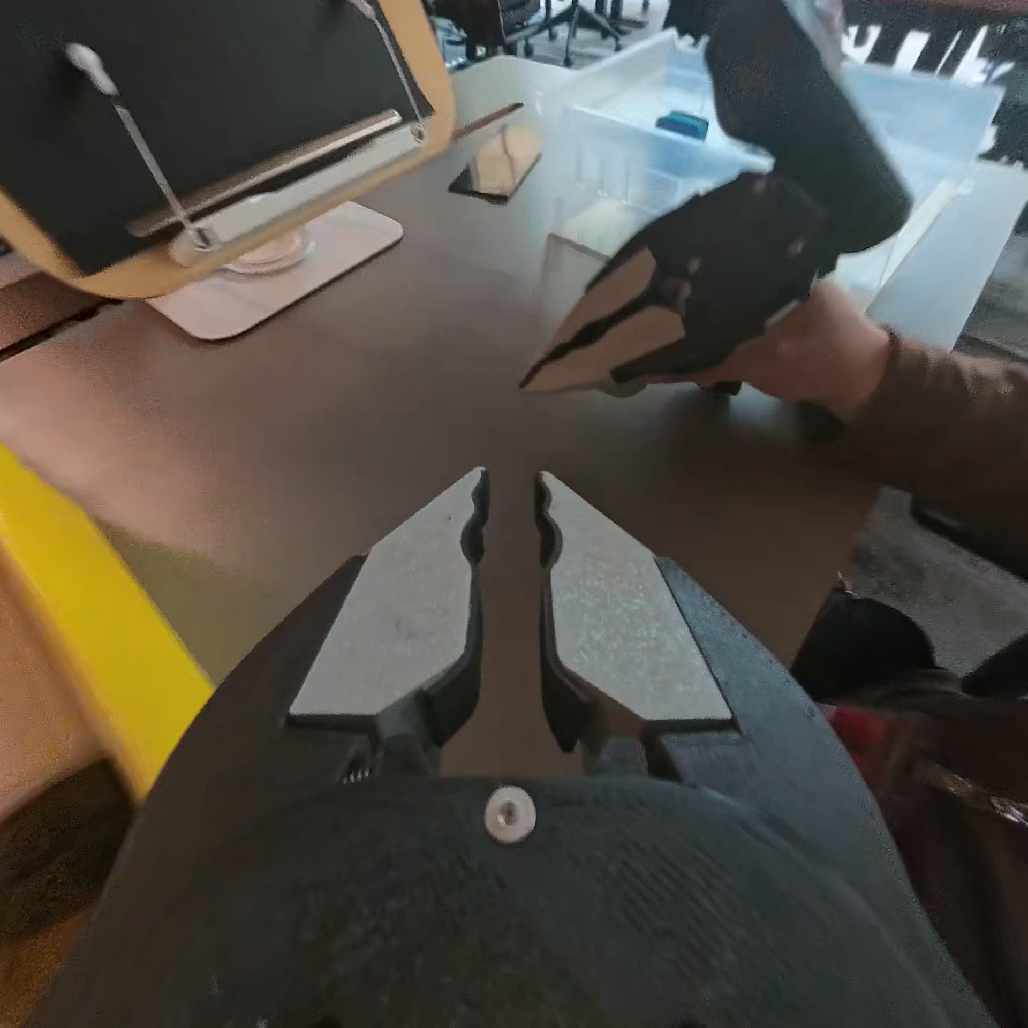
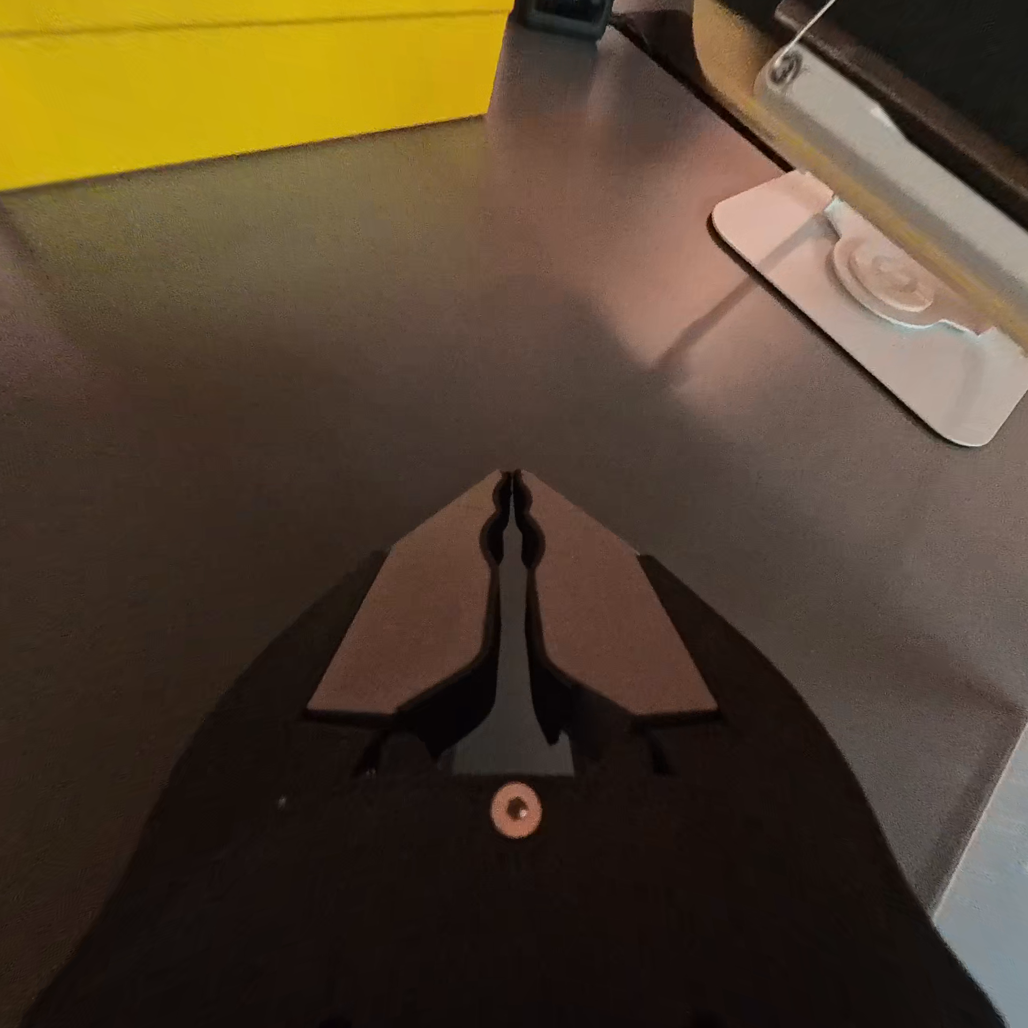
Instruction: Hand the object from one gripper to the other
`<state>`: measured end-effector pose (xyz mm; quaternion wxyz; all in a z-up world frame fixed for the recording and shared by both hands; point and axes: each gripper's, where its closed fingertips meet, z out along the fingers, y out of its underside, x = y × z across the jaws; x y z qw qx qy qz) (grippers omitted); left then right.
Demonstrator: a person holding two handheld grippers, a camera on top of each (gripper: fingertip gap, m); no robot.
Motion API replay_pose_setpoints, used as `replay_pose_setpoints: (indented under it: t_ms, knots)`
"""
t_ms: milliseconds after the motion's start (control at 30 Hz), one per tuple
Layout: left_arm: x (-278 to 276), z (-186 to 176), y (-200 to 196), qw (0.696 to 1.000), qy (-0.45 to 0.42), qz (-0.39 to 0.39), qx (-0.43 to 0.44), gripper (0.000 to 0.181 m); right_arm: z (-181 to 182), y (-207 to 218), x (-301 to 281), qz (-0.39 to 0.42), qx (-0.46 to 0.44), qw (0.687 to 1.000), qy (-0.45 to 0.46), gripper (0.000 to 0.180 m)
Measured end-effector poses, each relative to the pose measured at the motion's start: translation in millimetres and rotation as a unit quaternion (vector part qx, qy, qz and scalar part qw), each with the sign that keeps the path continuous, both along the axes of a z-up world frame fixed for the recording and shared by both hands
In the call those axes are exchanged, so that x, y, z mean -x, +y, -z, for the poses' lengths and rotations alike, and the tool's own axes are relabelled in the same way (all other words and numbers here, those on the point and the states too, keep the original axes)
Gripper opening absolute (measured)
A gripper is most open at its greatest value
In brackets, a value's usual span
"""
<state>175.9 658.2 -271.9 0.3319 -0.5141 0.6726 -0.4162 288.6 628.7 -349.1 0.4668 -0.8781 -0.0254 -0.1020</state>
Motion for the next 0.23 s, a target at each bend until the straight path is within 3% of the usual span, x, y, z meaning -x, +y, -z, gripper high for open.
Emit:
replay_pose_setpoints:
  t_ms: [33, 100, 233]
  knots:
    - [5.8, -13.8, 11.6, 1.000, -0.001, -0.005, 0.013, 0.012, 4.8, -1.3, -1.4, 0.005, 0.013, 1.000, 0.002, 0.003]
    - [14.3, -44.3, 46.5, 0.999, -0.014, -0.033, 0.027, 0.004, 6.7, -2.0, -2.4, 0.009, 0.019, 1.000, -0.001, 0.005]
    - [26.6, -67.2, 157.9, 0.986, 0.009, -0.151, -0.067, 0.000, 4.3, -0.4, -1.7, 0.008, 0.013, 1.000, -0.015, 0.003]
